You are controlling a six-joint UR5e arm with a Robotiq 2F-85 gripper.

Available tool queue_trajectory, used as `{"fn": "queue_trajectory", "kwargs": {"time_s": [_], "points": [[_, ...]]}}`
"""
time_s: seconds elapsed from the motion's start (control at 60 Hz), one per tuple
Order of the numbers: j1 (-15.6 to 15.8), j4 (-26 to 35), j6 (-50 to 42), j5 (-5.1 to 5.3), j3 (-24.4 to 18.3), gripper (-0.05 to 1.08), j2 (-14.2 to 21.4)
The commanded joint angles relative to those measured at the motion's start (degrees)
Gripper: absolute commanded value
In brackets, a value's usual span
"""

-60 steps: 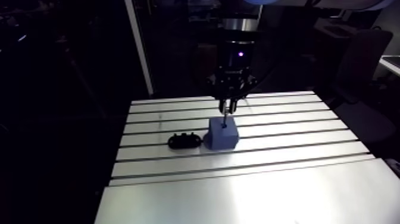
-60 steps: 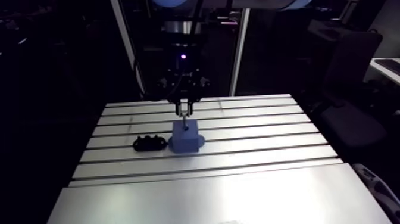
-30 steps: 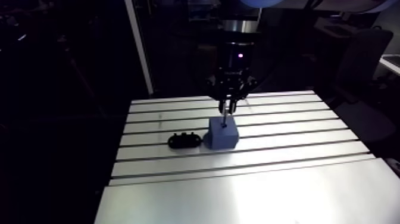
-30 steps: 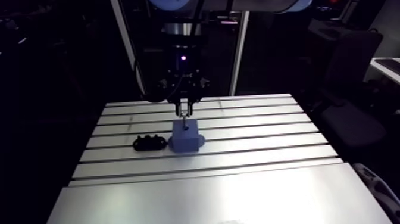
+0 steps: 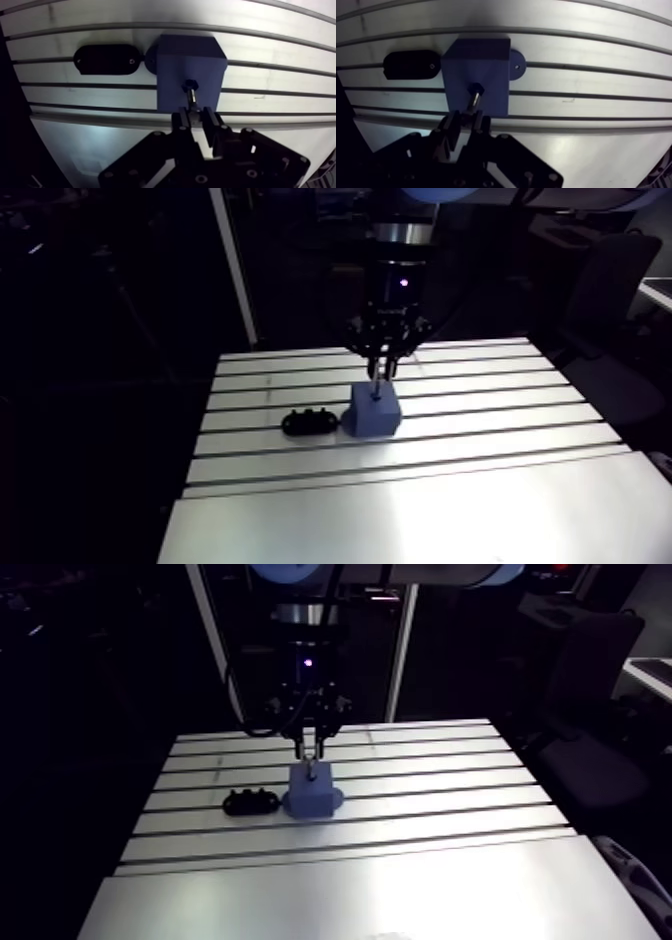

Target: Pick up the M10 bolt and insert it into the hex recess until seated.

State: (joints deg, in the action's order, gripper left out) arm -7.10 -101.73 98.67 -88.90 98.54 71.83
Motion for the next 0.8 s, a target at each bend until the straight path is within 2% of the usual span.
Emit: {"fn": "queue_trajectory", "kwargs": {"time_s": [0.017, 0.8], "points": [[0.0, -0.1, 0.0, -0.08, 0.2, 0.85, -0.1], [0.1, -0.4, 0.0, -0.01, 0.0, 0.85, -0.3]]}}
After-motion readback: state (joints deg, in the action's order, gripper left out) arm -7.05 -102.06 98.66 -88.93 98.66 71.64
